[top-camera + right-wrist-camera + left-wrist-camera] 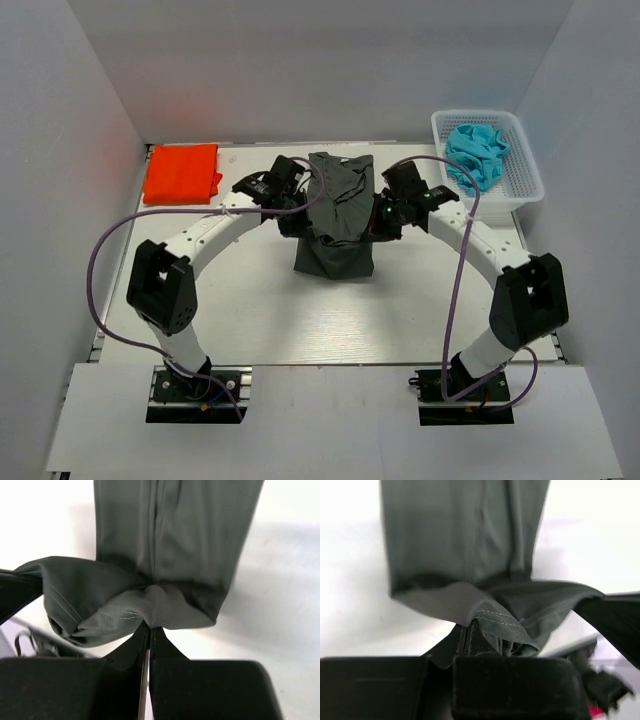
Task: Fold and stack the t-shirts
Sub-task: Fold the folded rectangular tshirt in 1/3 of the way
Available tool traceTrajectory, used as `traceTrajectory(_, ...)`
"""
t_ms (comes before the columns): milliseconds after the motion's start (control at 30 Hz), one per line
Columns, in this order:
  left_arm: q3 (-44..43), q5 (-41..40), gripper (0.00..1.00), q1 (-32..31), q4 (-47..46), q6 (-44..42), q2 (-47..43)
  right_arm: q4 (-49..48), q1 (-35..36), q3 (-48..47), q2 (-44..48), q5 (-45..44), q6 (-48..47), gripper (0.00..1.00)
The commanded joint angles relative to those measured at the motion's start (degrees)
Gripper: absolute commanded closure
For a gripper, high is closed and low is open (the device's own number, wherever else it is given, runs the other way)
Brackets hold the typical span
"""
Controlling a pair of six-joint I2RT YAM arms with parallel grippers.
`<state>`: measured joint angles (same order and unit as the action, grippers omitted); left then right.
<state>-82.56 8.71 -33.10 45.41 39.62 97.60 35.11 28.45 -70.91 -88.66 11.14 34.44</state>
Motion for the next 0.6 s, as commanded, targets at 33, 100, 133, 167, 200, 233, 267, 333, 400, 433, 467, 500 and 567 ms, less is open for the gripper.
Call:
traceTrajectory(33,-5.32,-8.0,1.0,2.6,-0.57,-0.15,3.03,-0.83,-2.34,-6.68,-4.49,-4.37,-1.3,1.0)
traceTrajectory(100,-7.94,-7.22,1.0,3.39,-2.42,-0.85,4.61,-1.97,-3.66,-9.67,-6.33,-4.46,-1.3,1.0)
traceTrajectory(133,-9.27,-7.22,1.0,3.4,-2.95,-0.86,6.79,-3.02,-4.1,-10.2,-7.22,-3.85,-1.39,1.0)
traceTrajectory(167,-10.76,-5.91,1.0,4.09,-2.96,-1.73,8.12,-3.38,-4.71,-12.3,-7.83,-3.41,-1.3,1.0)
traceTrajectory(200,-14.08,-5.9,1.0,4.1,-2.96,-2.52,9.44,-3.65,-4.89,-13.1,-9.06,-3.14,-1.39,1.0)
traceTrajectory(233,-15.77,-5.38,1.0,4.1,-2.96,-3.4,10.84,-3.82,-5.15,-14.67,-10.46,-2.35,-1.65,1.0)
traceTrajectory(267,-18.74,-5.37,1.0,4.1,-2.96,-3.93,13.47,-3.56,-5.76,-16.17,-11.87,-2.17,-1.65,1.0)
traceTrajectory(333,-21.66,-4.84,1.0,4.71,-1.56,-4.45,15.85,-3.65,-6.03,-17.84,-13.63,-1.74,-2.0,1.0)
traceTrajectory(400,-24.65,-4.84,1.0,5.41,-0.85,-4.46,18.4,-3.65,-7.0,-20.39,-15.48,-1.38,-2.62,1.0)
traceTrajectory(433,-25.18,-5.36,1.0,5.42,-0.85,-4.46,18.94,-3.39,-7.52,-21.01,-16.44,-1.21,-2.88,1.0)
traceTrajectory(467,-25.71,-5.37,1.0,5.94,-0.85,-4.46,18.94,-3.38,-7.79,-22.32,-17.5,-0.86,-2.71,1.0)
traceTrajectory(500,-25.72,-5.37,1.0,6.55,-0.85,-4.46,19.72,-3.38,-8.05,-22.69,-18.12,-0.68,-2.71,1.0)
traceTrajectory(567,-26.33,-4.59,1.0,7.17,-1.37,-4.98,21.22,-3.38,-8.67,-23.48,-20.13,0.11,-2.62,1.0)
